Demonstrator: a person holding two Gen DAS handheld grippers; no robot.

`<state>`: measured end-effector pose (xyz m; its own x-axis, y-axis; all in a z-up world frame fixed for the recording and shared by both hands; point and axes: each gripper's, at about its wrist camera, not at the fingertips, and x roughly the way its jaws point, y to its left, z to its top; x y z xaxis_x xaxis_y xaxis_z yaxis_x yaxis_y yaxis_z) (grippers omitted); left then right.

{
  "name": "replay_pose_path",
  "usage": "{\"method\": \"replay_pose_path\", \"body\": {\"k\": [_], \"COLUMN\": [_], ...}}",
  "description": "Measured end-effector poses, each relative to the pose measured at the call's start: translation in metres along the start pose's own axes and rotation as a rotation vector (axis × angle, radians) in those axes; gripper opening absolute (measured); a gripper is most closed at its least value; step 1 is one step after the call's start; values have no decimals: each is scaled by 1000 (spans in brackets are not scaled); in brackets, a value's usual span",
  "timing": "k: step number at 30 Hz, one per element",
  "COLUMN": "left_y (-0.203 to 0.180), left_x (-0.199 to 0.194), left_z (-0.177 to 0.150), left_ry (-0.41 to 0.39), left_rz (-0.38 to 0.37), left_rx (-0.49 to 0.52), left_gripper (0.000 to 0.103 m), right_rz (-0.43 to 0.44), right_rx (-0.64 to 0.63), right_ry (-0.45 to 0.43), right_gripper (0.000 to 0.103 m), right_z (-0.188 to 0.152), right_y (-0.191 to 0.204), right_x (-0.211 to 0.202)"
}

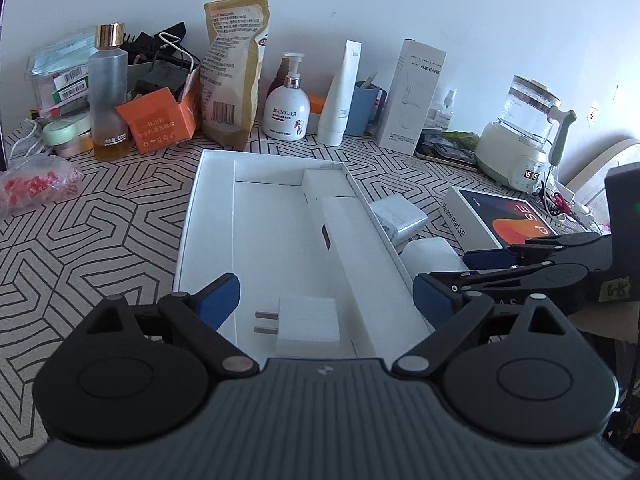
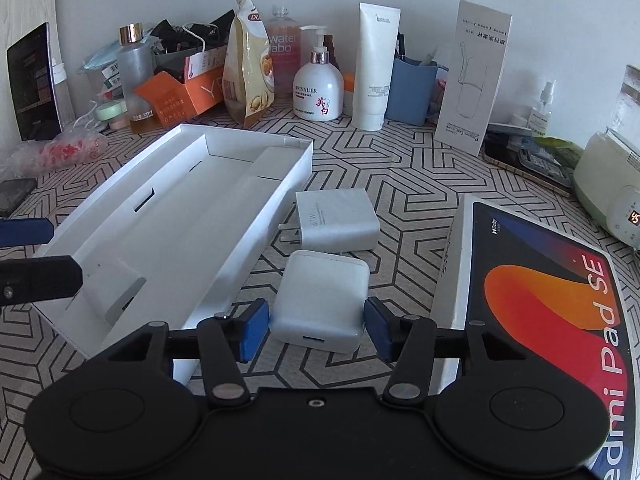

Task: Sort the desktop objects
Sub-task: 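Grasp the square white charger with the right tool, then carry the square charger into the white tray box and open the right tool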

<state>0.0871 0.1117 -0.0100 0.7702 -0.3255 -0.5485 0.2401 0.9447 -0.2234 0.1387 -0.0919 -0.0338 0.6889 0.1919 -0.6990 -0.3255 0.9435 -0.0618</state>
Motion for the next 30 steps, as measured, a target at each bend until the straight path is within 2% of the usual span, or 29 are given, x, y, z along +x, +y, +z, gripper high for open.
{"method": "replay_pose_path", "body": {"k": [7,13,18,25,30], "left_y": [-16,-9,-7,-6,0], "left_x": [15,30,34,33,26], "left_z": [1,5,9,10,9], "left_ry": [-4,47,53,55,47], "left_rz": [41,19,27,29,36], "left_rx": [101,57,51,31,8], "left_gripper": [94,94,94,94,94], "right_rz": [8,31,48,126,153], "right_rx": [-2,32,65,149,142], "right_ry": [78,94,93,42,77], "right_gripper": [64,65,63,62,62], "right_z": [6,5,5,3,1], "right_y": [-1,-5,-8,-21,-24], "right_x": [17,24,23,8,5]}}
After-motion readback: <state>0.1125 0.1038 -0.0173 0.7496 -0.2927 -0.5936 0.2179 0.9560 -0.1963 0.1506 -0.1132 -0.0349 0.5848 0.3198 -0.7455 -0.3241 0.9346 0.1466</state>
